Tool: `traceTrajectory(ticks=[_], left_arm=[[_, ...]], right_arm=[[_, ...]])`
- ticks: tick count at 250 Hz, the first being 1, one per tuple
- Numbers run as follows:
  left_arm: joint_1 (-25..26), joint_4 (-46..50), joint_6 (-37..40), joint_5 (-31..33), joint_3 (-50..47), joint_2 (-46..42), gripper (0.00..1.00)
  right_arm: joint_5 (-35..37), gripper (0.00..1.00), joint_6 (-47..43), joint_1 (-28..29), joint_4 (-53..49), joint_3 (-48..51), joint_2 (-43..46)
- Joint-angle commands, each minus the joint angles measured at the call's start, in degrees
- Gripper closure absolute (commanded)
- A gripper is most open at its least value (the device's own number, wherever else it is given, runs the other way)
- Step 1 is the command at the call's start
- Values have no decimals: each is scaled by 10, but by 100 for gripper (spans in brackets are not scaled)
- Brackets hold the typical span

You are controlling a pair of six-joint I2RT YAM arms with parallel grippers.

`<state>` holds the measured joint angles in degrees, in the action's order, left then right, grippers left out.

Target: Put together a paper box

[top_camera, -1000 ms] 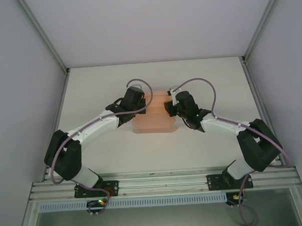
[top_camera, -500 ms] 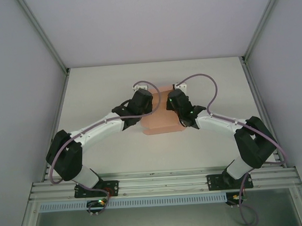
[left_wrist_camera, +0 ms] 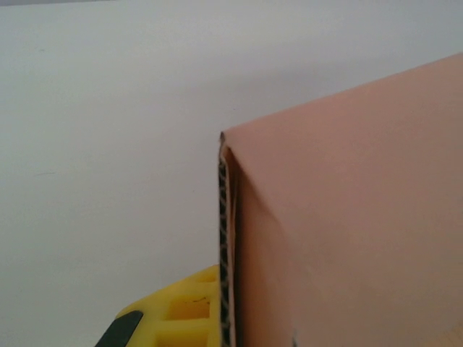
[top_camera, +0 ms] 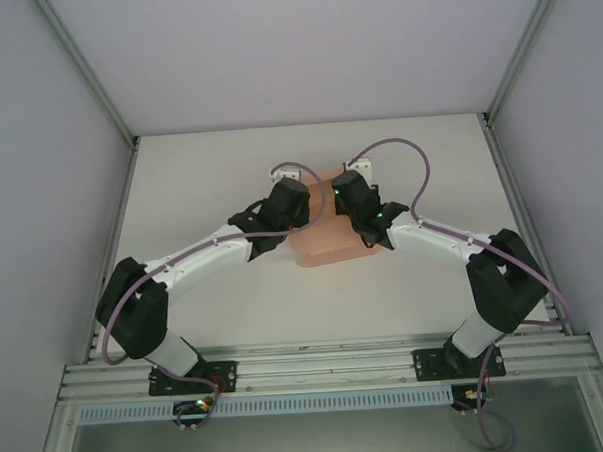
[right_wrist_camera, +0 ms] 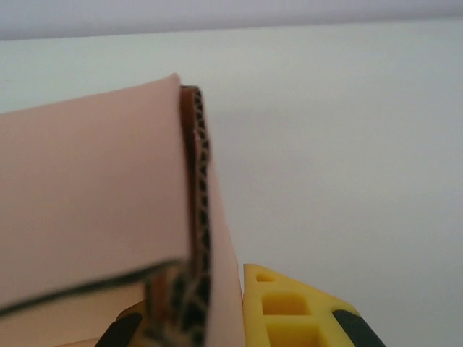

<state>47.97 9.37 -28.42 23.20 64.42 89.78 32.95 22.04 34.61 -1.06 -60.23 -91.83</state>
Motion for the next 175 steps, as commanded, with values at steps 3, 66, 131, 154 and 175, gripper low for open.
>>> traceTrajectory(ticks=[3,66,131,154,175], left_arm=[[-14,74,-18,60,11,-21,100],[-12,57,-33,48,4,-22,100],[-3,45,-41,39,5,-5,100],[-1,45,-42,34,6,-1,100],[-1,44,-37,30,8,2,100]], right_arm=[[216,100,-158,-37,18,21,-24],[190,100,101,-56,-102,-12,-12],[111,100,338,-85,-93,16,53],[104,100,309,-84,-90,-3,51],[77,91,206,-82,-9,14,54]])
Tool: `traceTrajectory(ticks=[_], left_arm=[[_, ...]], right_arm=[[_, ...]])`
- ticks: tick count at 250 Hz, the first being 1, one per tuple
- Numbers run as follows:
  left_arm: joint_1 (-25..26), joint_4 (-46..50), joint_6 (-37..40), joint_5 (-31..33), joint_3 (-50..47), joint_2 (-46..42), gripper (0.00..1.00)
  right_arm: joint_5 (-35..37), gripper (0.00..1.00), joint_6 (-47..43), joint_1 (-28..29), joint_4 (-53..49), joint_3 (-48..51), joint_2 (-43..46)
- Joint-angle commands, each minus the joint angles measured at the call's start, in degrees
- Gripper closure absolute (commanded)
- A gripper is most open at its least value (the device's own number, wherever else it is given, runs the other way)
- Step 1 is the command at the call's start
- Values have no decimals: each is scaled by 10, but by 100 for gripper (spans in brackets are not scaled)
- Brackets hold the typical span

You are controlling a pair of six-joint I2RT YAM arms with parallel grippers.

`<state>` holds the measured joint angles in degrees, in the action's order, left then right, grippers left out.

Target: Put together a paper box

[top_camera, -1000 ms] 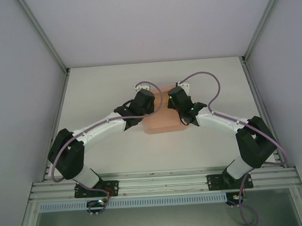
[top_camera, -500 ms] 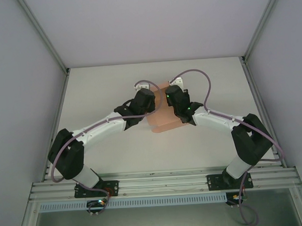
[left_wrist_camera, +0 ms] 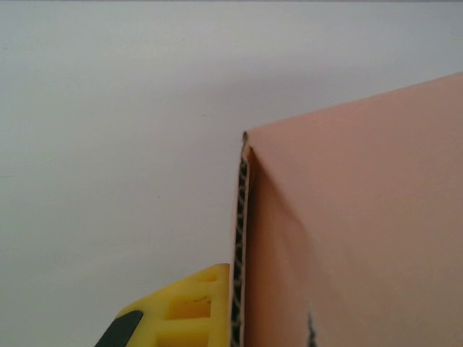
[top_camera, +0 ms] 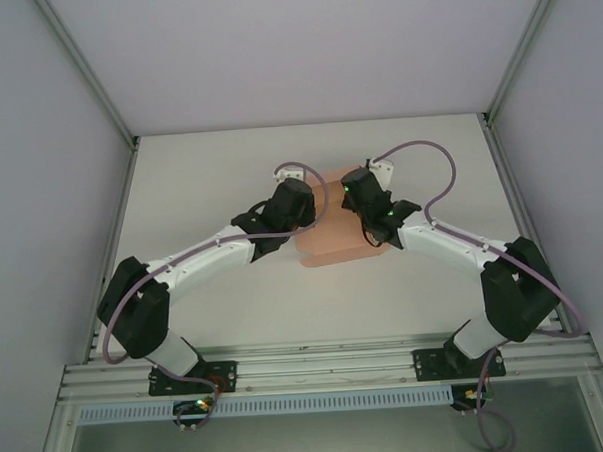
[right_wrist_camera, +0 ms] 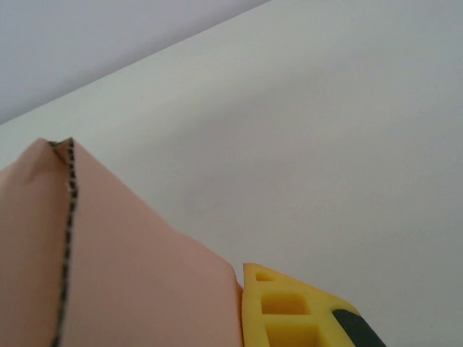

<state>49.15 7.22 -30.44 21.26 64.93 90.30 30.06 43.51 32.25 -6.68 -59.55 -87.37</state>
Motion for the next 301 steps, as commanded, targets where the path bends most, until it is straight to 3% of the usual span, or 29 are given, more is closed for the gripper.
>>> traceTrajectory(ticks=[1,29,48,81,116,177,198,232,254,301], left_arm=[[-13,65,-17,49,4,-3,100],[-17,62,-8,36,8,0,100],[-24,61,-6,29,10,2,100],[-37,53,-1,6,9,3,100],[-42,51,15,6,8,-1,100],[-56,64,81,-27,10,-8,100],[-72,97,148,-71,20,-7,100],[-113,206,289,-204,58,8,100],[-122,286,389,-246,87,27,100],[-111,420,516,-223,169,112,100]], right_arm=[[104,90,-13,-58,52,8,10],[-5,76,-176,-58,184,60,20],[-110,62,-272,-58,214,77,30],[-288,22,-369,-58,186,90,58],[-304,0,-372,-58,167,113,105],[-307,0,-346,-60,182,189,224],[-294,0,-321,-61,136,198,270],[-229,0,-275,-63,-7,186,335],[-186,0,-249,-67,-87,186,366],[-161,0,-237,-77,-159,206,407]])
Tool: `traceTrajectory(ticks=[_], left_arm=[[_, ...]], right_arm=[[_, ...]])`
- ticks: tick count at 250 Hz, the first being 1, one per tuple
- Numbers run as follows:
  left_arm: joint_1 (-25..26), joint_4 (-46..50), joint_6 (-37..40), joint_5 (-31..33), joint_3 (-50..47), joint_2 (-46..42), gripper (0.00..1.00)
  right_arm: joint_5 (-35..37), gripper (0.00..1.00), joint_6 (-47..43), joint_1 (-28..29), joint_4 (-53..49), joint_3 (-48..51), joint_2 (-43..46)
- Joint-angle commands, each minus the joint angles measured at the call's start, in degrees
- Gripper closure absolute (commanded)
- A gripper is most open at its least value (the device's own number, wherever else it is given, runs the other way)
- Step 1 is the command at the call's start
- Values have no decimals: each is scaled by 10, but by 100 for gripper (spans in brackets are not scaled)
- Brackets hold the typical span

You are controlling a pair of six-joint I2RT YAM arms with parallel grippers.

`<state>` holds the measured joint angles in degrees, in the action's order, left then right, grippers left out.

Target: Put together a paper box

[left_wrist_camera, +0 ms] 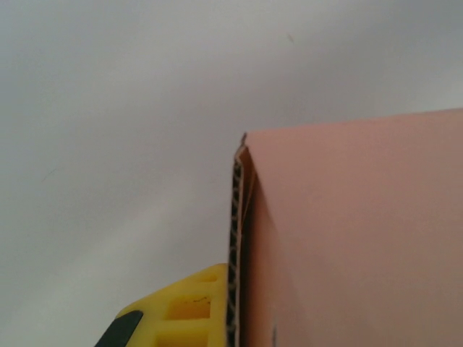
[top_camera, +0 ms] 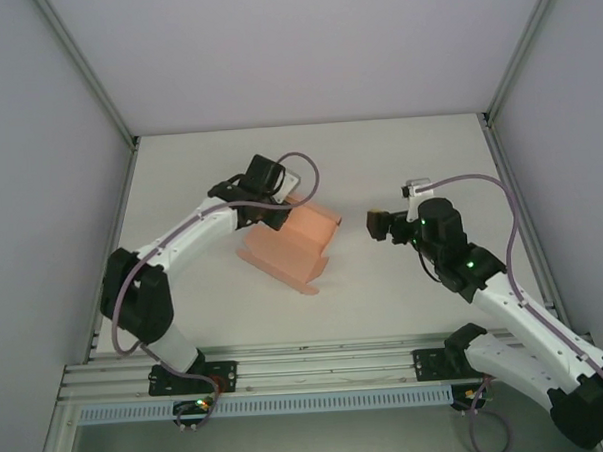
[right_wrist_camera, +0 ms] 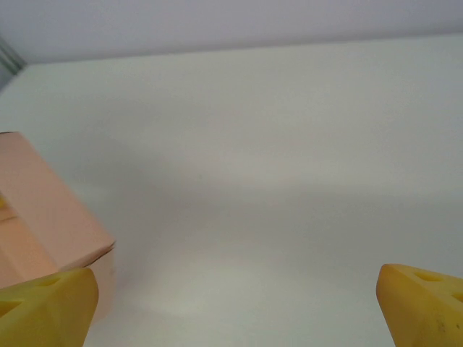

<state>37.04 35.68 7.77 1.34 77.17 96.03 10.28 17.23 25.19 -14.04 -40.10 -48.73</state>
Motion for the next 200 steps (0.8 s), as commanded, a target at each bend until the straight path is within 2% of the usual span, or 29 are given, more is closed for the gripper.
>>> traceTrajectory(ticks=[1,79,126,173,200], left_arm=[[10,138,135,-22,49,57,100],[72,252,232,77,183,209,100],[92,268,228,133,254,300,100],[111,264,228,154,297,352,100],[118,268,234,148,305,361,79]], right_arm=[[36,0,26,-7,-85,12,22],[15,0,13,-26,-104,20,22],[8,0,3,-36,-95,35,18],[-1,0,-4,-47,-91,41,17],[-11,0,-9,-53,-81,51,16]])
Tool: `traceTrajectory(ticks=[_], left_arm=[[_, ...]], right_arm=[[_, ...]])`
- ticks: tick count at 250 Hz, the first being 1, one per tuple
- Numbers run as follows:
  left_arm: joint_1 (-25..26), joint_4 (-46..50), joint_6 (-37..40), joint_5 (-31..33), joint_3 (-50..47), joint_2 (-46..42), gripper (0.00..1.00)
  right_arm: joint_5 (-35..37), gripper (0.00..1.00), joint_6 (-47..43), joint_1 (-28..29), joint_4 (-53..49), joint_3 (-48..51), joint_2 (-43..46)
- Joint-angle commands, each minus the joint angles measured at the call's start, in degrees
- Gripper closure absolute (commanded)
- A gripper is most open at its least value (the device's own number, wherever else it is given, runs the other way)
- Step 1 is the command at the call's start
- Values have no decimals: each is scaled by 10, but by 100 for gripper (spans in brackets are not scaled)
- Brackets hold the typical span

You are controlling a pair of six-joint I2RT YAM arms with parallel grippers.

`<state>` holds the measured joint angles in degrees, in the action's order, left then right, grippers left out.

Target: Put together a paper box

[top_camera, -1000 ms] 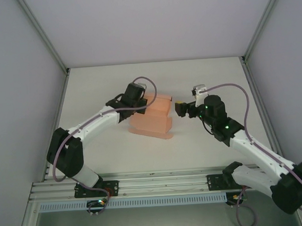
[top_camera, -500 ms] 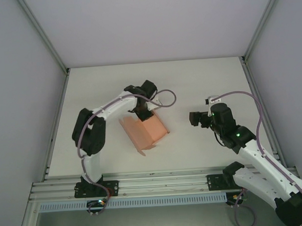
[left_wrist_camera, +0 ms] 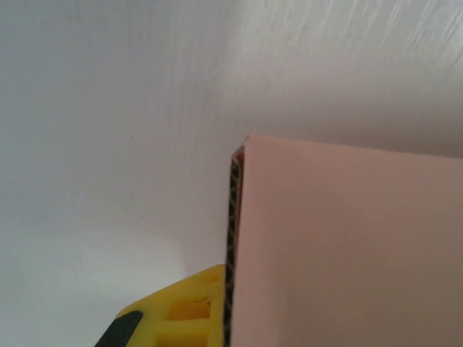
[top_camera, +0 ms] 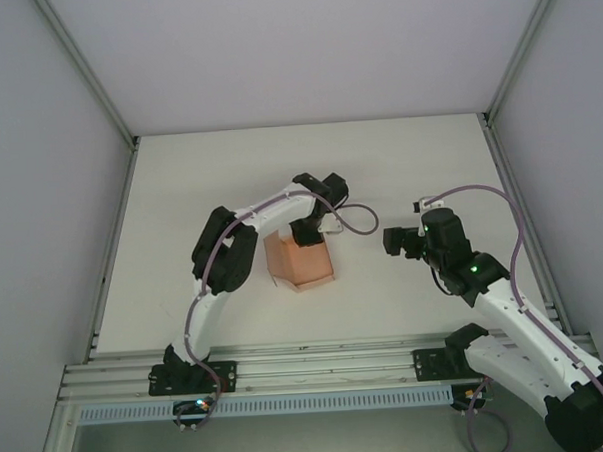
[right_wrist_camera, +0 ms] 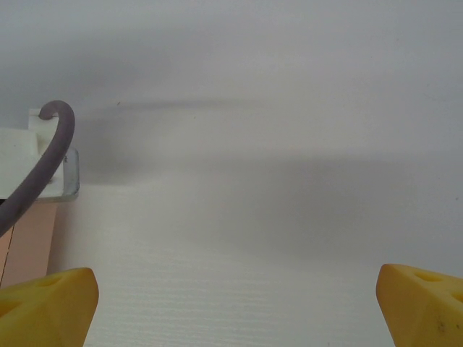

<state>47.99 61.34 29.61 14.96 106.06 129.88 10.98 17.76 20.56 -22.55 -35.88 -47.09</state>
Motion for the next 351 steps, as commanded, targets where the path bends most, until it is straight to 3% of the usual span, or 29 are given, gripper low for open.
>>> traceTrajectory(ticks=[1,16,56,91,126,130,134,185,221,264,313,351], left_arm=[[9,12,16,11,16,23,78],[10,30,24,3,23,25,66],[13,39,28,-3,30,-3,49],[17,36,38,-30,26,-43,26],[18,25,48,-53,12,-84,12],[19,21,49,-58,10,-90,2],[19,16,50,-63,7,-95,0],[5,-54,41,-138,-34,-175,0],[-27,-46,59,-150,-27,-158,0],[-56,39,76,-190,57,-79,14],[-64,47,101,-194,83,-25,22],[-66,65,104,-190,96,10,35]], right_arm=[[-18,0,-14,-7,4,9,0],[-27,0,-18,-10,3,12,-1],[-41,0,-33,-13,1,16,4],[-65,0,-44,-14,5,22,20],[-100,0,-59,-14,15,28,30],[-104,0,-61,-14,17,28,30],[-106,0,-62,-14,17,28,29],[-138,0,-86,-14,34,21,16],[-155,0,-89,-14,34,9,1],[-161,0,-91,-13,40,13,-14],[-165,0,-91,-14,44,12,-33],[-165,1,-91,-14,45,11,-47]])
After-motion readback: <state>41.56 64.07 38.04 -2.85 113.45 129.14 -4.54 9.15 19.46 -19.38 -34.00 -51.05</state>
